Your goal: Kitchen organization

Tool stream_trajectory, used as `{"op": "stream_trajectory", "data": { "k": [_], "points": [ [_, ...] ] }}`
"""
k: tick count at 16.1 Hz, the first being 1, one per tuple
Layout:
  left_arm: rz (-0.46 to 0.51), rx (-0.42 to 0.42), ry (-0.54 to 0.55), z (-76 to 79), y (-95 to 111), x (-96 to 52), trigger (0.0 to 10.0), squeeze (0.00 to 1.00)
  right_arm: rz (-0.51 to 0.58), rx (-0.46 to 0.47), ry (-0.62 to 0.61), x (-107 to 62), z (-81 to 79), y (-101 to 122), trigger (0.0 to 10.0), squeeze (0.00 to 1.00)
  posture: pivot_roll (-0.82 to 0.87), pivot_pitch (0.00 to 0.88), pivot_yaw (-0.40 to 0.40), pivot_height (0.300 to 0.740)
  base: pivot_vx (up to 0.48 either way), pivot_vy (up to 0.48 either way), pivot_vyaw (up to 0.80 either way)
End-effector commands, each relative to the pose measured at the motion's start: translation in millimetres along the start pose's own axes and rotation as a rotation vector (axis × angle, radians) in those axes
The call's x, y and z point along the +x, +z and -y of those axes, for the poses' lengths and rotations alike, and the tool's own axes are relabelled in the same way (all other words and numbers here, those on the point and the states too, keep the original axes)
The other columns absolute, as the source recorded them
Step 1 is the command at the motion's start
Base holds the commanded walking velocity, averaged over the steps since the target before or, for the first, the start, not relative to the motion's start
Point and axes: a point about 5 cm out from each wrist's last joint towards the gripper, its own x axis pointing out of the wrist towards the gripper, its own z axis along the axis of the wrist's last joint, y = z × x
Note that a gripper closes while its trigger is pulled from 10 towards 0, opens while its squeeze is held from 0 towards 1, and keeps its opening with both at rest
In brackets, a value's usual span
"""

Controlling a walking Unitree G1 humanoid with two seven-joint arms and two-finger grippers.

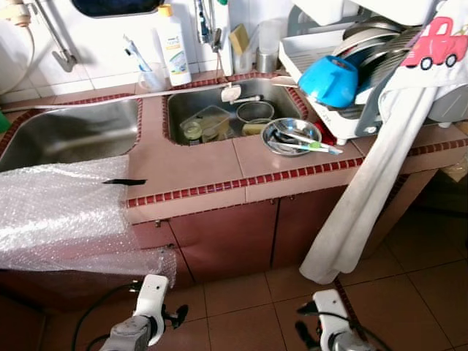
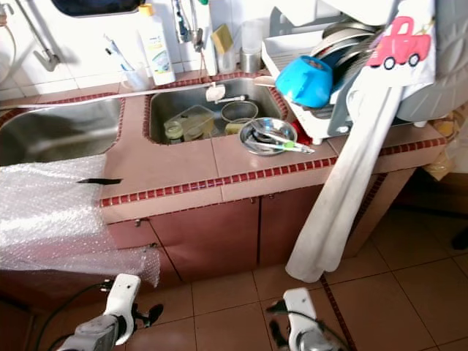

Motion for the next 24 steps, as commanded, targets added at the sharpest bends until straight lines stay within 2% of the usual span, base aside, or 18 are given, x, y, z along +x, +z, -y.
{"op": "stream_trajectory", "data": {
  "k": [1,2,3,4,5,8,9,11,12,13,16,18,19,21,24],
  "points": [
    [0.089,0.011,0.034,-10.8,9.6,-3.5,10.0,0.0,0.051,0.046,-0.002,0.1,4.2,9.4,10.0,0.0,0.02,0.0,0.084,0.74,0.0,0.0,0.0],
    [0.174,0.046,0.044,-13.3,15.3,-6.6,10.0,0.0,0.107,0.058,-0.006,0.8,7.5,24.1,10.0,0.0,0.0,0.0,0.089,0.74,0.0,0.0,0.0],
    [0.266,0.099,0.033,-12.5,24.3,-10.1,10.0,0.0,0.211,0.011,0.01,-0.9,4.9,50.4,10.0,0.0,0.0,0.0,0.09,0.74,0.0,0.0,0.0],
    [0.321,0.118,0.025,-11.4,30.8,-12.3,10.0,0.0,0.258,-0.006,0.018,-4.0,2.8,61.7,10.0,0.0,0.0,0.0,0.09,0.74,0.0,0.0,0.0],
    [0.415,0.143,0.006,-8.3,44.7,-16.7,10.0,0.0,0.329,-0.028,0.041,-16.8,-1.8,78.0,10.0,0.0,0.0,0.004,0.086,0.74,0.0,0.0,0.0],
    [0.515,0.16,0.004,-7.1,67.6,-25.0,10.0,0.0,0.401,-0.018,0.058,-42.6,-3.2,83.9,10.0,0.0,-0.01,0.009,0.091,0.74,0.0,0.0,0.0],
    [0.572,0.166,0.03,-9.1,80.5,-33.2,10.0,0.0,0.485,0.046,0.057,-59.6,-0.9,88.1,10.0,0.0,-0.02,0.011,0.102,0.74,0.0,0.0,0.0],
    [0.615,0.182,0.042,-10.0,87.6,-40.4,10.0,0.0,0.554,0.061,0.047,-71.7,1.7,92.3,10.0,0.0,-0.03,0.012,0.107,0.74,0.0,0.0,0.0],
    [0.693,0.193,0.061,-5.3,104.3,-57.8,10.0,0.0,0.627,0.066,0.023,-90.4,3.1,97.2,10.0,0.0,-0.04,0.014,0.12,0.74,0.0,0.0,0.0],
    [0.751,0.203,0.07,-0.1,115.6,-72.1,10.0,0.0,0.669,0.073,-0.001,-102.2,4.7,99.5,10.0,0.0,-0.04,0.016,0.121,0.74,0.0,0.0,0.0],
    [0.879,0.231,0.122,7.2,139.8,-111.6,10.0,0.0,0.734,0.128,-0.085,-140.7,11.9,111.2,10.0,0.0,-0.05,0.02,0.121,0.74,0.0,0.0,0.0],
    [0.931,0.207,0.186,7.8,153.4,-132.7,10.0,0.0,0.809,0.128,-0.112,-159.7,10.0,123.8,10.0,0.0,-0.05,0.018,0.116,0.74,0.0,0.0,0.0],
    [0.932,0.201,0.184,12.2,156.5,-134.7,10.0,0.0,0.836,0.093,-0.148,-160.9,6.1,134.2,10.0,0.0,-0.05,0.01,0.108,0.74,0.0,0.0,0.0],
    [0.882,0.202,0.197,16.3,152.7,-127.5,10.0,0.0,0.883,0.115,-0.151,-159.2,-1.8,151.1,10.0,0.0,-0.04,0.004,0.104,0.74,0.0,0.0,0.0],
    [0.876,0.154,0.244,14.0,157.1,-122.5,10.0,0.0,0.89,0.13,-0.162,-157.3,0.7,165.6,10.0,0.0,-0.03,0.0,0.096,0.74,0.0,0.0,0.0]
  ]
}}
